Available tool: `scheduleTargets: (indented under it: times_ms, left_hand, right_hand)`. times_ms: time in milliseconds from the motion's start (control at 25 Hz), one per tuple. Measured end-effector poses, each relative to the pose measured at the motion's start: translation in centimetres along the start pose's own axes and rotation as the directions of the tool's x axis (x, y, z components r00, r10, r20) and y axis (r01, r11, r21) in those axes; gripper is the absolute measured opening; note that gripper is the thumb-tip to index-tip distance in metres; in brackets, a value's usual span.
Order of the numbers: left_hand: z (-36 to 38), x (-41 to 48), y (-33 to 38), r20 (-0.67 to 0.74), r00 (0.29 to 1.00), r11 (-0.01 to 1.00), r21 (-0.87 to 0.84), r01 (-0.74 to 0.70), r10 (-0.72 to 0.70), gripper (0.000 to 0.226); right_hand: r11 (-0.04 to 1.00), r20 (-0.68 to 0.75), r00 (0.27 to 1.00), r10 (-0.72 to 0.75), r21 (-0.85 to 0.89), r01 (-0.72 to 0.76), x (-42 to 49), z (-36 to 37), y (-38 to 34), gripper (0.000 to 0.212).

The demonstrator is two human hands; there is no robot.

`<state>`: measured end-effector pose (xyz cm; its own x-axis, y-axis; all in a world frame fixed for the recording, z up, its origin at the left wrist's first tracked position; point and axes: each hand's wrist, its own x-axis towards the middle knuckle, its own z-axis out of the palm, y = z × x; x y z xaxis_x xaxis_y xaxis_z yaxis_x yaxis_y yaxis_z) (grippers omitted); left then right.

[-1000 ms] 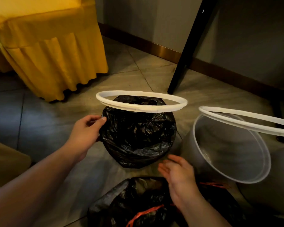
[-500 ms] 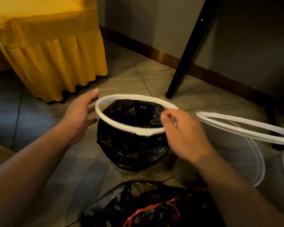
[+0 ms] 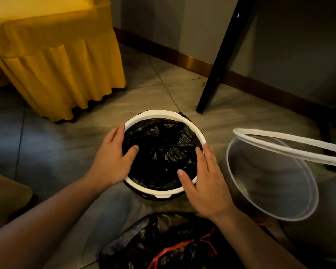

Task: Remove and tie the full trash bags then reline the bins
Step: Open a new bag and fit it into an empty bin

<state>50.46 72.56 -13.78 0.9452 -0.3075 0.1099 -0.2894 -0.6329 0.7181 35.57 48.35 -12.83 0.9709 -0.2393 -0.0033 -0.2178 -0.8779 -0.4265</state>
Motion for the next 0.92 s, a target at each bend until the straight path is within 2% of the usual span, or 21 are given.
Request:
scheduleTargets:
  times_ms: [240,440,560,640,720,760,800,840,880,920]
  left_hand:
    - [0.6,-0.1,-1.1,0.032,0.997,0.998,0.021,0.065,-0.065,0.095]
    - [0.6,0.1,-0.8,0.049,0.994,0.994,0.060,0.091,-0.094,0.097]
    - [0.4,0.0,-0.6,0.078,0.988,0.989,0.078,0.126,-0.132,0.096]
    - [-0.1,0.1,-0.4,0.096,0.986,0.991,0.005,0.137,-0.137,0.091]
    - [-0.6,0.6,-0.2,0.092,0.990,0.989,-0.091,0.114,-0.106,0.074]
    - [-0.7,0.8,-0.1,0.077,0.993,0.986,-0.128,0.104,-0.095,0.065]
    - [-0.9,0.9,0.0,0.061,0.993,0.982,-0.151,0.109,-0.101,0.063]
    - [-0.9,1.1,0.2,0.051,0.992,0.979,-0.165,0.119,-0.112,0.064]
    - [-0.9,1.2,0.2,0.051,0.993,0.978,-0.176,0.114,-0.107,0.066]
    - [-0.9,1.3,0.2,0.065,0.994,0.977,-0.186,0.101,-0.091,0.068]
  right_hand:
    - [0.996,0.017,0.999,0.041,0.076,-0.042,-0.1,0.5,0.1,0.091]
    - [0.994,0.051,0.998,0.047,0.092,-0.052,0.2,0.5,0.1,0.088]
    - [0.999,0.082,0.995,0.049,-0.005,-0.048,-0.1,0.2,-0.1,0.086]
    - [0.996,-0.019,1.000,0.008,-0.086,-0.009,0.3,-0.7,-0.8,0.079]
    - [0.990,-0.183,0.977,-0.110,-0.110,0.091,2.5,-1.8,-2.1,0.064]
    - [0.981,-0.181,0.969,-0.169,-0.128,0.147,4.4,-1.9,-2.9,0.056]
    - [0.972,-0.069,0.979,-0.193,-0.153,0.180,6.5,-2.0,-3.9,0.051]
    - [0.964,0.117,0.980,-0.159,-0.196,0.180,8.7,-1.9,-5.1,0.049]
    - [0.952,0.321,0.943,-0.085,-0.254,0.173,10.8,-1.2,-6.2,0.050]
    - [0.933,0.500,0.866,0.010,-0.317,0.172,12.4,-0.1,-7.2,0.053]
